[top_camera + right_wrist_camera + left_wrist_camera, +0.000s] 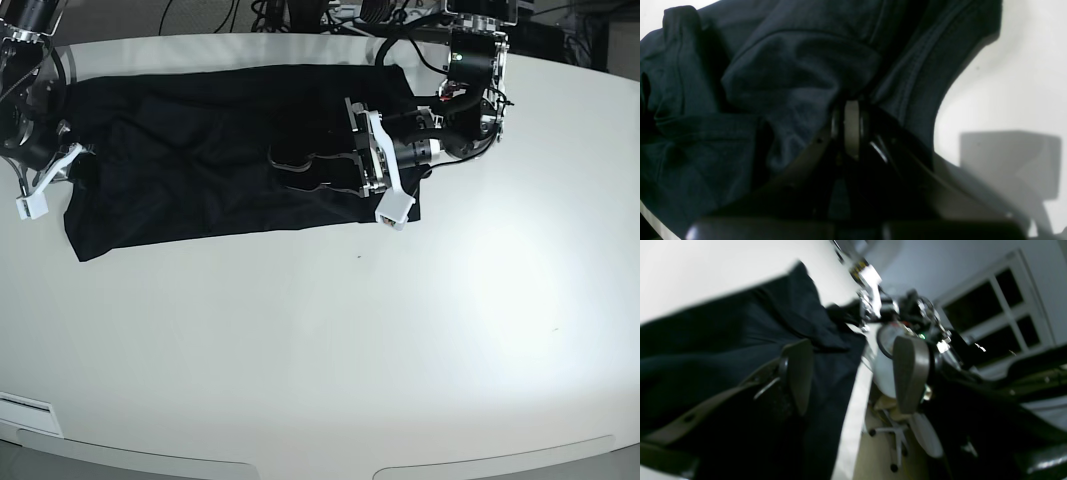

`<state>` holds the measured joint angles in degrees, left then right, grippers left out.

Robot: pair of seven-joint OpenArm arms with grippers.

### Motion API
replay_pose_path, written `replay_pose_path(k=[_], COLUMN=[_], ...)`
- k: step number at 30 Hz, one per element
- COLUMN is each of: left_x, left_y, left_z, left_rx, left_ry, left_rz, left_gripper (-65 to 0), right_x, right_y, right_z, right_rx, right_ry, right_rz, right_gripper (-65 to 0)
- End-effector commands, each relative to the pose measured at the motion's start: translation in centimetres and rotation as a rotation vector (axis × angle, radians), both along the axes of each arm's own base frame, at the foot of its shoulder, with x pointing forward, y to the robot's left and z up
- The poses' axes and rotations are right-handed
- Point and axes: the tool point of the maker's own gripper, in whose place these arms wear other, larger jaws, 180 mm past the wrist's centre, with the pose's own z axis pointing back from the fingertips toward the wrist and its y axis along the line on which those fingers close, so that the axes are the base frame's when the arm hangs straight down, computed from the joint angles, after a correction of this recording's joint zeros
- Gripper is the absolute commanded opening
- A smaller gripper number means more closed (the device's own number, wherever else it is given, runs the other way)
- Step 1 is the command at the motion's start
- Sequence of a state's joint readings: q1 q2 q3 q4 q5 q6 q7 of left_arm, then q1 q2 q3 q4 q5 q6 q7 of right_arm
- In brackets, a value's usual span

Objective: Fold the T-shirt properly
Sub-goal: 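Lift the strip end with the left gripper and fold it toward the right gripper, then lower the left gripper onto the folded end and press it flat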

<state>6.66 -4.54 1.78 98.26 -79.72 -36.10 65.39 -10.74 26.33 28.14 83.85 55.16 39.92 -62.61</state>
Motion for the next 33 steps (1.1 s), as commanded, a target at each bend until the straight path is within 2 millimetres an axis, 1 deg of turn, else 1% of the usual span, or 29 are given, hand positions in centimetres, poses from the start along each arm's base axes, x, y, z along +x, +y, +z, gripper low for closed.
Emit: replay_pose_path(k=[1,2,3,4,6,7,8,9,11,13,16,17,19,21,23,24,26,27,28,29,33], left_x=[0.5,0.6,0.9,1.1,1.7,2.1,2.6,2.9,3.4,3.9,4.3,4.0,3.2,2.0,0.9,0.3,-0.2,-0.4,-0.4,-0.4,-0.6], left_y=[0.1,0.3,0.7,1.2,2.8,3.8,4.9,6.0,8.3,11.0,14.9,15.8,16.7,16.7,16.5,16.3,16.3,16.3,16.4,16.4,16.3], left_z=[1.8,2.1,2.6,3.3,5.0,5.7,6.5,6.9,7.1,6.7,5.1,4.5,3.6,3.0,2.9,2.8,2.7,2.6,2.5,2.4,1.2], left_rx=[-0.046,-0.045,-0.043,-0.040,-0.028,-0.018,-0.005,0.015,0.076,0.146,0.283,0.318,0.359,0.361,0.345,0.345,0.352,0.358,0.366,0.379,0.444], left_ry=[-0.045,-0.059,-0.081,-0.120,-0.223,-0.259,-0.291,-0.316,-0.346,-0.346,-0.299,-0.284,-0.254,-0.221,-0.199,-0.200,-0.211,-0.208,-0.207,-0.206,-0.195], left_rz=[0.013,0.019,0.033,0.050,0.099,0.134,0.173,0.208,0.269,0.334,0.425,0.434,0.426,0.392,0.349,0.323,0.293,0.288,0.282,0.276,0.244], left_gripper=[-25.6,-26.0,-27.9,-32.4,-44.7,-52.0,-61.7,-65.0,-65.0,-65.0,-65.0,-65.0,-65.0,-65.0,-64.4,-56.9,-39.7,-32.7,-28.6,-27.7,-27.7], right_x=[0.6,0.6,0.7,0.7,0.7,0.7,0.7,0.7,0.7,0.7,0.7,0.7,0.7,0.8,0.9,0.9,0.9,0.9,0.9,0.8,0.9], right_y=[-0.6,-0.6,-0.6,-0.6,-0.6,-0.6,-0.6,-0.6,-0.6,-0.6,-0.6,-0.6,-0.6,-0.6,-0.6,-0.6,-0.6,-0.6,-0.6,-0.6,-0.5], right_z=[0.9,0.9,0.9,0.9,0.9,0.9,0.9,0.9,0.9,0.9,0.9,0.9,1.0,1.0,1.1,1.1,1.0,1.0,1.0,1.0,1.2], right_rx=[-0.016,-0.016,-0.016,-0.016,-0.016,-0.016,-0.016,-0.016,-0.016,-0.016,-0.016,-0.016,-0.015,-0.014,-0.015,-0.015,-0.015,-0.015,-0.015,-0.014,-0.007], right_ry=[-0.020,-0.021,-0.022,-0.023,-0.023,-0.023,-0.023,-0.023,-0.024,-0.024,-0.023,-0.024,-0.024,-0.029,-0.030,-0.030,-0.029,-0.030,-0.030,-0.030,-0.034], right_rz=[0.005,0.005,0.005,0.005,0.005,0.005,0.005,0.005,0.005,0.005,0.005,0.005,0.005,0.003,0.003,0.003,0.003,0.003,0.003,0.003,0.003], right_gripper=[-65.0,-65.0,-65.0,-65.0,-65.0,-65.0,-65.0,-65.0,-65.0,-65.0,-65.0,-65.0,-65.0,-65.0,-65.0,-65.0,-65.0,-65.0,-65.0,-65.0,-65.0])
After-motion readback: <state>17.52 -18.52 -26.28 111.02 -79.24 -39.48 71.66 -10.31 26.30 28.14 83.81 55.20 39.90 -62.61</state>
